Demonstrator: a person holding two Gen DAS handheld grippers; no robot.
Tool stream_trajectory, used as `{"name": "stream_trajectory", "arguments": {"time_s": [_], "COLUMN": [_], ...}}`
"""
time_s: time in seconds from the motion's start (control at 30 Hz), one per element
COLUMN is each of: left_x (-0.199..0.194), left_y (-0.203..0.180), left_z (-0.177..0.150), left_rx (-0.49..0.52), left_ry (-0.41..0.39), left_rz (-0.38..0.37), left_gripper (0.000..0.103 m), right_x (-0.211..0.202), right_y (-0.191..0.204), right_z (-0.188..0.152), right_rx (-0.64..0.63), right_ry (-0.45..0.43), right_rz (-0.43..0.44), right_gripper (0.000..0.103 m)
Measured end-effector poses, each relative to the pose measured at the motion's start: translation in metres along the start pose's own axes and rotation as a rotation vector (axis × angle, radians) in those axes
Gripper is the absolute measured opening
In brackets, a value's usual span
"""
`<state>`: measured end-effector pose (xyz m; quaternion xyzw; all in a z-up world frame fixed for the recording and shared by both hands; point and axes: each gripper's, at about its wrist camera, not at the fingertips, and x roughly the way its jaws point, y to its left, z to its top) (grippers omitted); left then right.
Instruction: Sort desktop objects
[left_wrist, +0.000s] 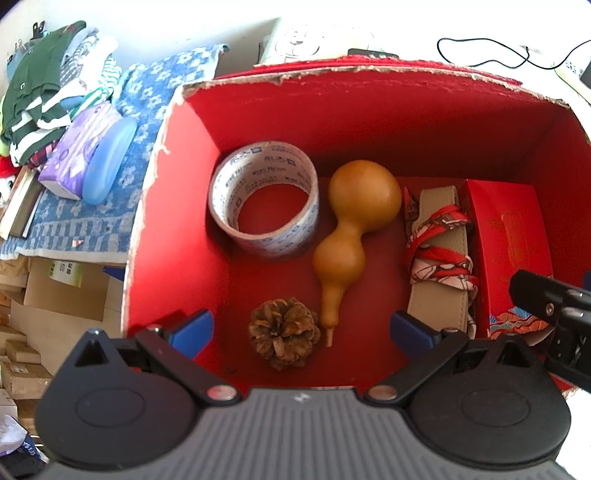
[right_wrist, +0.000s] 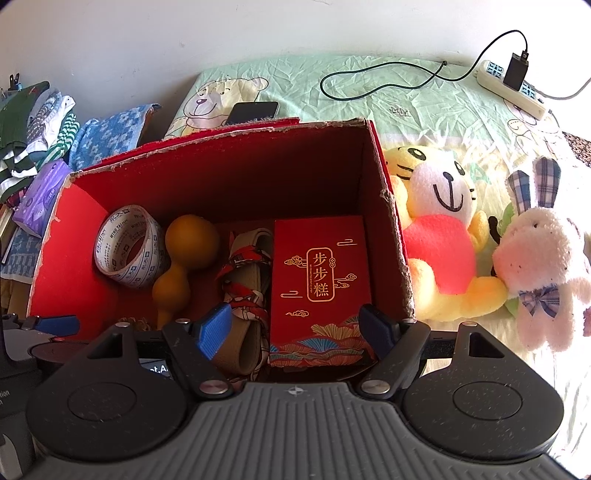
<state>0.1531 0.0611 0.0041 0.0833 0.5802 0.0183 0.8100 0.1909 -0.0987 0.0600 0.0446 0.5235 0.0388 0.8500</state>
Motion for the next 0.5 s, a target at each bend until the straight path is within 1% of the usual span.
{"name": "stream_trajectory", "arguments": {"time_s": [0.4, 0.5], "left_x": [-0.001, -0.0015], "left_y": [0.001, -0.0004], "left_z": [-0.0002, -0.0007], "left_rx": [0.0, 0.005], "left_ry": [-0.019, -0.027], "left_rz": [-0.02, -0.009], "left_gripper": [0.101, 0.1], "right_x": [-0.0003, 0.0001], "right_y": [-0.0007, -0.0002], "right_z": [0.0003, 0.001], "right_rx": [0.004, 0.001], "right_ry": [-0.002, -0.002], "right_rz": [0.004, 0.002], "right_gripper": [0.078, 0.078]}}
